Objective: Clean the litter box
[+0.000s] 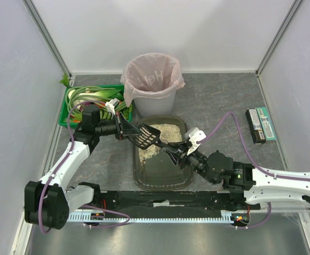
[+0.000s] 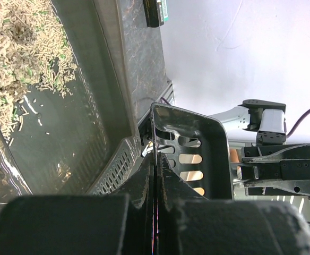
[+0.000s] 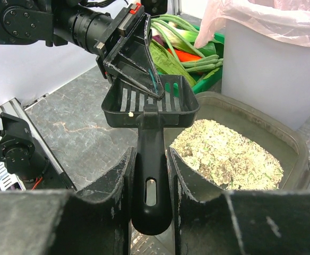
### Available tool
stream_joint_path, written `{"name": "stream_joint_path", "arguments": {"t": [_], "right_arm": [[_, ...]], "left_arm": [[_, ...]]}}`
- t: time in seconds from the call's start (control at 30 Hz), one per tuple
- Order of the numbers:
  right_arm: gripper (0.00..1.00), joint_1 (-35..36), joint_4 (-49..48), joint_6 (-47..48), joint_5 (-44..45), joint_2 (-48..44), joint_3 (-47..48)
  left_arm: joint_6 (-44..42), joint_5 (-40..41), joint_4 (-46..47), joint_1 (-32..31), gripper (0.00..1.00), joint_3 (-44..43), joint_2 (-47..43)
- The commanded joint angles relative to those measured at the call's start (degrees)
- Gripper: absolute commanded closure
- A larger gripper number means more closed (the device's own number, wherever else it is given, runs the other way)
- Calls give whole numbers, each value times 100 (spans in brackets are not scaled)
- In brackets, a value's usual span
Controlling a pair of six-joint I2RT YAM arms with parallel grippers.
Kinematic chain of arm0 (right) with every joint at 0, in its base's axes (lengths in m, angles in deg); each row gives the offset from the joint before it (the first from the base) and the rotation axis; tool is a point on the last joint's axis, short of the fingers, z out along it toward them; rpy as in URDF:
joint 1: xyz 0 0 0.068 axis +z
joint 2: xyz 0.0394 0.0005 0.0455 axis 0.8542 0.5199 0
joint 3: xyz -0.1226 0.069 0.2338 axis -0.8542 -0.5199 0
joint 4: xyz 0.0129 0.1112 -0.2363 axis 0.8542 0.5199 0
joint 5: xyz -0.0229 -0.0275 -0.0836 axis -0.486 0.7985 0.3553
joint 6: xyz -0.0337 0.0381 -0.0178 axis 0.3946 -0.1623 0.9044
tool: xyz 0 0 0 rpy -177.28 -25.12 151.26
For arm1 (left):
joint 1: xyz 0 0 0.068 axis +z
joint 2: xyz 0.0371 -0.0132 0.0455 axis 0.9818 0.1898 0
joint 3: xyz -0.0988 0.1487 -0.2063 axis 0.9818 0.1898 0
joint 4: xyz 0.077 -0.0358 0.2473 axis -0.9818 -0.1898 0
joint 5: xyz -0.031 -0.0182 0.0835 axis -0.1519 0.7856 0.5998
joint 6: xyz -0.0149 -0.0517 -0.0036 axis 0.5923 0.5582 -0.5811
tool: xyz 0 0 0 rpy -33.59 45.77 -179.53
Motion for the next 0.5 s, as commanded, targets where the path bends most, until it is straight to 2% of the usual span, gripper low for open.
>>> {"name": "stream_joint_path", "arguments": {"t": [0.0, 0.13, 0.17, 0.23, 0.33, 0.37, 0.43, 0.47], "right_arm": [[100, 28, -205, -93, 249, -18, 20], [100, 37, -56, -110, 459, -9, 38], [100, 37, -20, -145, 530, -9, 46], [100, 37, 102, -180, 688, -18, 90], [100, 28, 304, -233, 855, -26, 134], [100, 37, 349, -268, 899, -27, 134], [100, 37, 506, -338, 1057, -35, 152], [100, 37, 568, -391, 1092, -35, 178]], "left_arm": [[-481, -49, -255, 17, 97, -178, -132], [-789, 100, -537, 9, 82, -284, -150], [-842, 135, -642, 9, 73, -301, -150], [-991, 180, -704, 17, 66, -345, -150], [-1123, 250, -774, 9, 48, -389, -185], [-1193, 259, -783, 9, 37, -407, -185], [-1299, 276, -801, 9, 26, -442, -203], [-1404, 294, -827, 9, 25, -494, -212]]}}
